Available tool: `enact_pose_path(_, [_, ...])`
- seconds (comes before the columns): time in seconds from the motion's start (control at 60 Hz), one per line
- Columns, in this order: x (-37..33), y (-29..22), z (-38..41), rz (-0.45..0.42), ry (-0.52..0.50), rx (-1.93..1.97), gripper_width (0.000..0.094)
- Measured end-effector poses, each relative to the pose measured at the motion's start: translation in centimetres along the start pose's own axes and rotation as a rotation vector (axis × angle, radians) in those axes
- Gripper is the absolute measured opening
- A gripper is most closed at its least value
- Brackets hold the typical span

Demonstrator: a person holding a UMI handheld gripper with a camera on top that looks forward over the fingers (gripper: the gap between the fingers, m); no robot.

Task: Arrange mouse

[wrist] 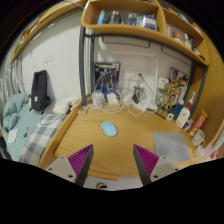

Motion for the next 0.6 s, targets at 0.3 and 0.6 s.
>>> enact_pose_path(0.3, [12.1, 1.6, 7.0, 0.198, 0.023, 0.054, 0.0793])
enact_pose_path(0.6, [22.2, 1.4, 4.4, 0.34, 0.13, 0.104, 0.0789])
Point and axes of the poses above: the point between the fingertips, and its own axes, seen from behind it with the camera up: z to the left, y down, x forward, the way the camera looks, the point moved 6 cm from there along -x, backward, against the way the camera looks, and after that the axes turned 13 degrees about -x, right-handed, at the moved point
